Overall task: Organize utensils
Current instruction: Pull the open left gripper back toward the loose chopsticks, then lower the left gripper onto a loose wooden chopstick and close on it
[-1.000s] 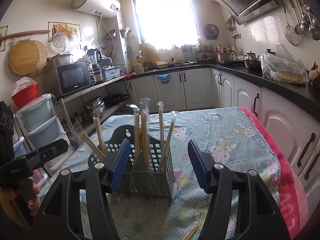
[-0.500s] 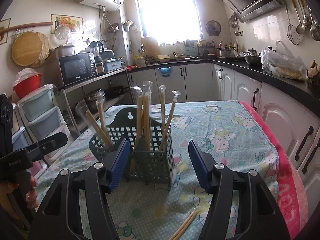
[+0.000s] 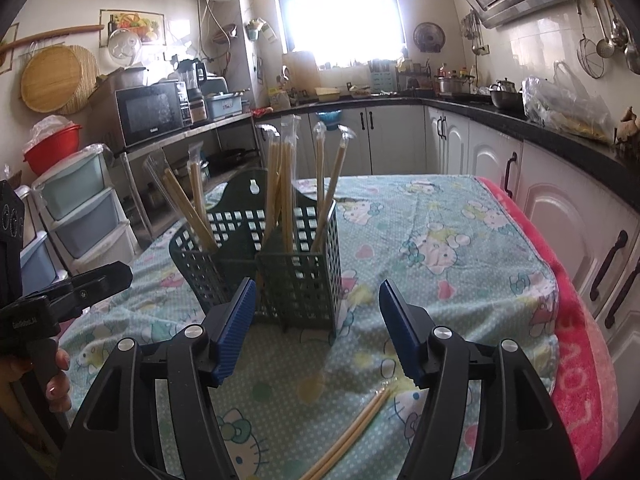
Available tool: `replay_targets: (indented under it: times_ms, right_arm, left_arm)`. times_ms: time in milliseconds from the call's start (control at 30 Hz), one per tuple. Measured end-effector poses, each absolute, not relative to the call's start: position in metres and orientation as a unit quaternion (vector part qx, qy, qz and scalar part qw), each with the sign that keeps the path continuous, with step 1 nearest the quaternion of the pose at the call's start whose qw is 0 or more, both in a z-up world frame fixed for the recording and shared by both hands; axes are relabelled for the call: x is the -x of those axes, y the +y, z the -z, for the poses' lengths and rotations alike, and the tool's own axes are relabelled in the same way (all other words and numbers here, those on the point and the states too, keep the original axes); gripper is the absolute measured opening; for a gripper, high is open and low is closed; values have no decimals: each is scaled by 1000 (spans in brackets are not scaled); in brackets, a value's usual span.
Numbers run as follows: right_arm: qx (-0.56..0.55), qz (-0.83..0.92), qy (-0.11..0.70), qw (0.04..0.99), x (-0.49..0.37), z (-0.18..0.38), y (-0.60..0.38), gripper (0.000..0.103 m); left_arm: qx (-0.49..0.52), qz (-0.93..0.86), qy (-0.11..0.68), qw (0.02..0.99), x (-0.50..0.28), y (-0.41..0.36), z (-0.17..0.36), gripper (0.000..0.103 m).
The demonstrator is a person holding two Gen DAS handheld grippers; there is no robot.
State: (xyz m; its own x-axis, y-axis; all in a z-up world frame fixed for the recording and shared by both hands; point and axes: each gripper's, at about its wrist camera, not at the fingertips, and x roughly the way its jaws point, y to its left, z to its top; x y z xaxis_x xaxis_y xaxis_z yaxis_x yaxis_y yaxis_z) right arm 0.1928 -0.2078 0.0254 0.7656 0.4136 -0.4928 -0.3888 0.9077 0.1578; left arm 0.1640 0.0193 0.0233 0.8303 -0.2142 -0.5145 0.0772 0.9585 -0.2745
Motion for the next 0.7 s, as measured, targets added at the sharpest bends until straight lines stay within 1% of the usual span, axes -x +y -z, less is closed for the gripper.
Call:
replay_targets:
  times_ms: [233, 700]
  right_arm:
    - [-15, -212, 281, 936, -191, -17, -212, 61]
    - [-11, -201, 329, 922, -191, 11, -222, 61]
  left_arm:
    - [129, 77, 302, 941, -161, 19, -8, 92]
    - [139, 100, 379, 909, -155, 10, 40, 92]
